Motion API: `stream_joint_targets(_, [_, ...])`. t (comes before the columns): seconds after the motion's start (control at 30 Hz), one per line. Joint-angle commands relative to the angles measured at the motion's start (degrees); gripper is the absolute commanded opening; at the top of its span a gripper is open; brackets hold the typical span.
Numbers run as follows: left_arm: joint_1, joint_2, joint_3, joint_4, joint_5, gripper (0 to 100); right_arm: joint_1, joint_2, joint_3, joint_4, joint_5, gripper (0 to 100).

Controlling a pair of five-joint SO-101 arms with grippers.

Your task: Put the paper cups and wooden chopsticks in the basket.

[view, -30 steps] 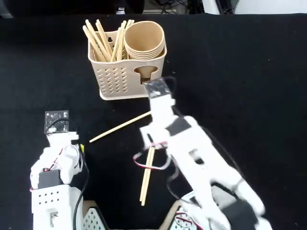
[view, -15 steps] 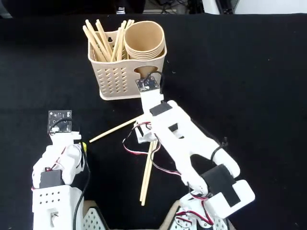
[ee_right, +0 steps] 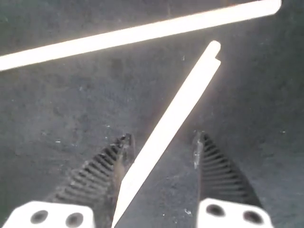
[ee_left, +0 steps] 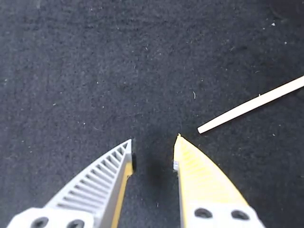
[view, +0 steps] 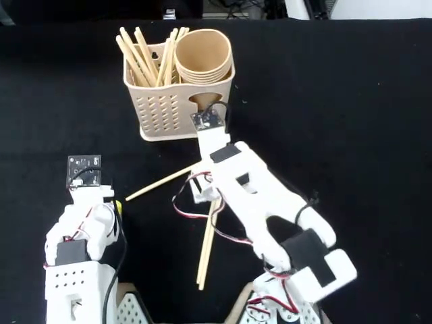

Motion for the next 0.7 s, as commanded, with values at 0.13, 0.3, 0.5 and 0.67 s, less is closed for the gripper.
stream_joint_targets(0.13, [0.6,-1.1,-0.2,-1.1,0.2,16,-0.4,10.2,-9.0,3.3,-0.4,20.8])
stream_joint_targets(0.3, [0.6,-1.1,-0.2,-1.1,0.2,16,-0.3,10.0,-9.2,3.3,-0.3,10.0])
stream_joint_targets(0.5, [0.6,-1.1,-0.4,-1.1,0.2,16,-0.2,9.2,-9.1,3.3,-0.3,6.8])
stream_joint_targets(0.67, [0.5,-1.1,-0.4,-1.1,0.2,16,2.7,9.1,-9.0,4.1,-0.3,6.3])
